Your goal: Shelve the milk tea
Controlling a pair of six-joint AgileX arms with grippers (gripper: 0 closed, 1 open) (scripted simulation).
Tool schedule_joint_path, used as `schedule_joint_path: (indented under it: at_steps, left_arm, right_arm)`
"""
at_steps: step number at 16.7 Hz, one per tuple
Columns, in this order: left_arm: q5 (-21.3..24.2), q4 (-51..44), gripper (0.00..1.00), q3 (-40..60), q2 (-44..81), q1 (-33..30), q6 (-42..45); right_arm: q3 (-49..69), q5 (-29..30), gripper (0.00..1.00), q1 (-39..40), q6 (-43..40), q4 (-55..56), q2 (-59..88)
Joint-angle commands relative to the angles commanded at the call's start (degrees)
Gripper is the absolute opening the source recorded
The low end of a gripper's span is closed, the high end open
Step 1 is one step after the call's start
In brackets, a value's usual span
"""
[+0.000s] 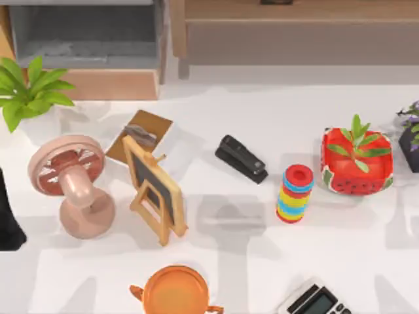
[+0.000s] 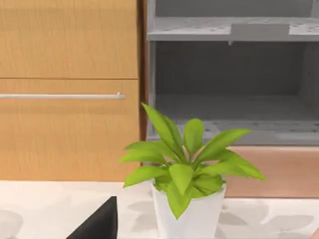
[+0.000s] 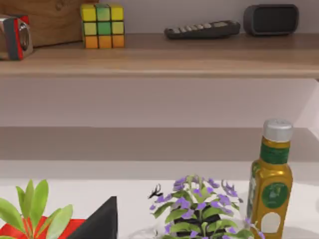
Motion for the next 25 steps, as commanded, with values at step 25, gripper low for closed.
schedule_joint_path:
  at_steps: [25]
  left_arm:
    - [0.00, 0.00, 1.00, 0.00, 0.00, 0.00, 0.00]
  right_arm:
    - [23.45, -37.55, 1.00, -39.89, -1.46, 83.49, 107.70]
